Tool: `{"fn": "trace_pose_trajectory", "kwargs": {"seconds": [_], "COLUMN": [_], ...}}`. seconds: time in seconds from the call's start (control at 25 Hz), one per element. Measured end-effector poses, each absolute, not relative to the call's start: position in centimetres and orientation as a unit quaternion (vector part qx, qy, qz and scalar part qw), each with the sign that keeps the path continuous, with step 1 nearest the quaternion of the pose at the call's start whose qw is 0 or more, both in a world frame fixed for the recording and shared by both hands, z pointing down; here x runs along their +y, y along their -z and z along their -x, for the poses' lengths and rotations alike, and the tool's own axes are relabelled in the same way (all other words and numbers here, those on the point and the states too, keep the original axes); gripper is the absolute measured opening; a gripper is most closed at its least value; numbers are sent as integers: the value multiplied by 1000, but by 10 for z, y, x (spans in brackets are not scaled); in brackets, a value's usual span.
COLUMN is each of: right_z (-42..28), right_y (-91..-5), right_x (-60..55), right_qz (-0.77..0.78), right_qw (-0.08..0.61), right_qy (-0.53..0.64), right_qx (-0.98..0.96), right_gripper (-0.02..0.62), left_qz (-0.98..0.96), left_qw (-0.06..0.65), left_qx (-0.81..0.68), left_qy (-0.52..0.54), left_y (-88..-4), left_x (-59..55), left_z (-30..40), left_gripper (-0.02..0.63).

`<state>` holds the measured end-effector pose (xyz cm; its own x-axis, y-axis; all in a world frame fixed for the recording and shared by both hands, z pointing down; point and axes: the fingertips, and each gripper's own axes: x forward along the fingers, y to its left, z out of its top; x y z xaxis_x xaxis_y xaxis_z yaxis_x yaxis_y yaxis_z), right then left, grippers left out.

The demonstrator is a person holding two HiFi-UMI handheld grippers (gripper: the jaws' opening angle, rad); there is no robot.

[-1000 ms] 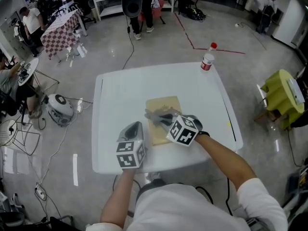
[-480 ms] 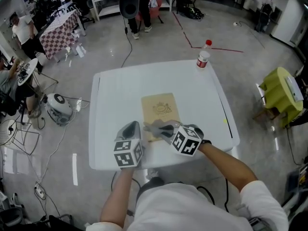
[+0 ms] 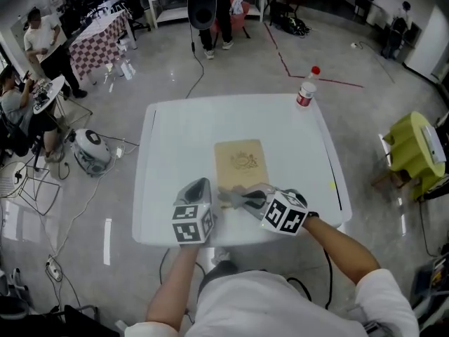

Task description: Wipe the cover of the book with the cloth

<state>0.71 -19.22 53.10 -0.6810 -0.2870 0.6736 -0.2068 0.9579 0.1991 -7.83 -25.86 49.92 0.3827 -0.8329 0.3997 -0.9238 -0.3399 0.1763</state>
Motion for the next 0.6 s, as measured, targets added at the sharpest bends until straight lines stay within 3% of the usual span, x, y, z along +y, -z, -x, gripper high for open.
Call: {"fn": "trace_pose_trajectory", "kwargs": {"seconds": [0.32, 0.6], "right_z": [8, 34], "right_y": [-486, -475], "right_x": [-254, -315], "right_qz": [-173, -183], "right_qw": [348, 373], "right_qy": [96, 136], "right_qx": [-916, -899], "right_gripper": [17, 17], "left_qz": [-805, -803], "left_qw": [191, 191], "left_qx": [-550, -553], "left_qy": [-116, -118], "left_y": [-498, -504], "left_x": [-267, -275], "left_z": [93, 108], "left_gripper": [6, 6]}}
